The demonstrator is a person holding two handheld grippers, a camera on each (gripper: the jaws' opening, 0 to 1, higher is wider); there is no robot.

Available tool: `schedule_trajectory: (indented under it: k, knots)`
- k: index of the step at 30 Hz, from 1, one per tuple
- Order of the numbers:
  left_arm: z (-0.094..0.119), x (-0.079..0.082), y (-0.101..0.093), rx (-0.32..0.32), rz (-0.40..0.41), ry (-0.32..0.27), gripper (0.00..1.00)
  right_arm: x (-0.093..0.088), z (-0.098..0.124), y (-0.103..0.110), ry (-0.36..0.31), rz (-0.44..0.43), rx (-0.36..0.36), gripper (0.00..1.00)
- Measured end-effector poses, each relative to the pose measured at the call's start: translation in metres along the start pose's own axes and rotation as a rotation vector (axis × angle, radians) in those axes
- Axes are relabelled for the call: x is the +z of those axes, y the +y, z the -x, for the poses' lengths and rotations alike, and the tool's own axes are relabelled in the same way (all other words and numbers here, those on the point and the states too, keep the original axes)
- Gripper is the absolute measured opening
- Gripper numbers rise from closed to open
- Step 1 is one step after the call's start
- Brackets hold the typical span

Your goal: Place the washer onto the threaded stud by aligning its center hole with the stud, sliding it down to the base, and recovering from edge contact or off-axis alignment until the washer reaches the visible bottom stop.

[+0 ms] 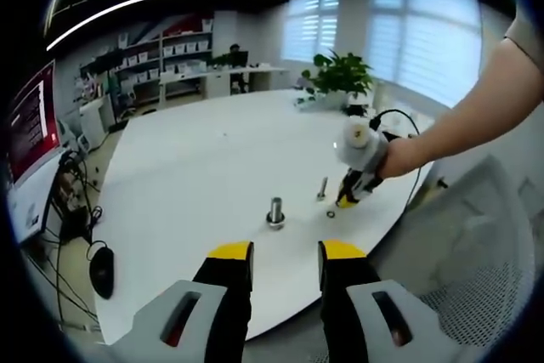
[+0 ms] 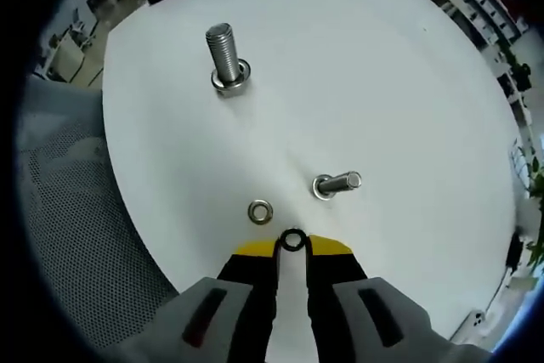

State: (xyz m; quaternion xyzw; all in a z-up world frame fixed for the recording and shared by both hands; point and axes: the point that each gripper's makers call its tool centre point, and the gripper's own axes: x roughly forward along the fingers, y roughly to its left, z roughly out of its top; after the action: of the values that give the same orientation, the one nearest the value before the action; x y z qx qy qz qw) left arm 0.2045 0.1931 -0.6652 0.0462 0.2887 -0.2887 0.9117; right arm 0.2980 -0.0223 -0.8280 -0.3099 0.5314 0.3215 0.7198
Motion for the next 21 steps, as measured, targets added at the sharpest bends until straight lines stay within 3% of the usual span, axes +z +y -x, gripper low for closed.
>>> schedule_trajectory:
  k: [10, 21]
  knots:
    - [0.001, 0.003, 0.0, 0.001, 0.001, -0.019, 0.3, 0.006, 0.017, -0.01, -0.034, -0.003, -0.003, 0.14]
    - [0.001, 0.003, -0.002, -0.007, -0.008, -0.015, 0.3, 0.024, 0.038, -0.019, -0.122, -0.016, -0.016, 0.14]
